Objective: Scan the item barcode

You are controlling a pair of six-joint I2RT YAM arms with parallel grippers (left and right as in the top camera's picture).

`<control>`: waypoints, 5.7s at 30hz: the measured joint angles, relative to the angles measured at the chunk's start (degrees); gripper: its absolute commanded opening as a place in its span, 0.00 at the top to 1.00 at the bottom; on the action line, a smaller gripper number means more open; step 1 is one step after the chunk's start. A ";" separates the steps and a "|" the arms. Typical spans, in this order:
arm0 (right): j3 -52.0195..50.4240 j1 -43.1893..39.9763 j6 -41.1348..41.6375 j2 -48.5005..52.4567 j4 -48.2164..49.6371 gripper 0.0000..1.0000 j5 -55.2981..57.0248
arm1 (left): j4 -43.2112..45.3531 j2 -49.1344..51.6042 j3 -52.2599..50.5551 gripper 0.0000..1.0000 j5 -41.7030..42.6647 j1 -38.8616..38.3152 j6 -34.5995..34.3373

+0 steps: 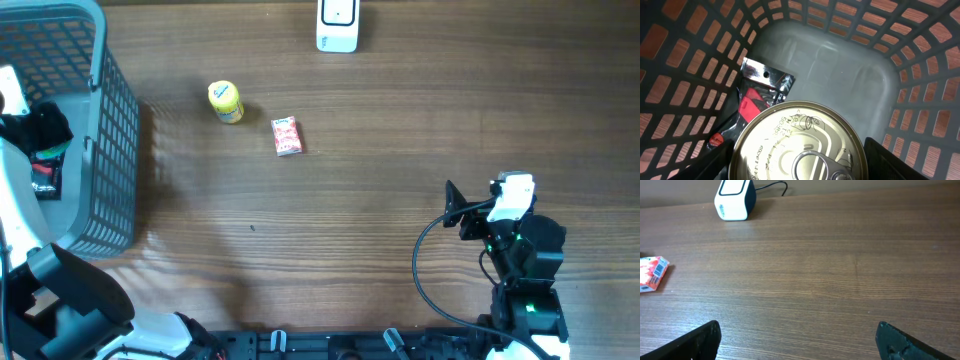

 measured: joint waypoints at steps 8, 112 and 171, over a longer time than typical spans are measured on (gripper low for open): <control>0.00 0.00 0.00 0.00 0.00 0.00 0.00 | -1.31 0.02 0.00 0.33 0.00 0.00 -0.57; 0.00 0.00 0.00 0.00 -0.17 0.00 0.46 | -7.87 18.78 0.76 0.47 9.03 -8.70 -20.33; 0.00 0.00 0.00 0.00 -0.17 0.00 0.46 | -2.47 -5.92 0.76 0.58 9.18 -8.70 -20.31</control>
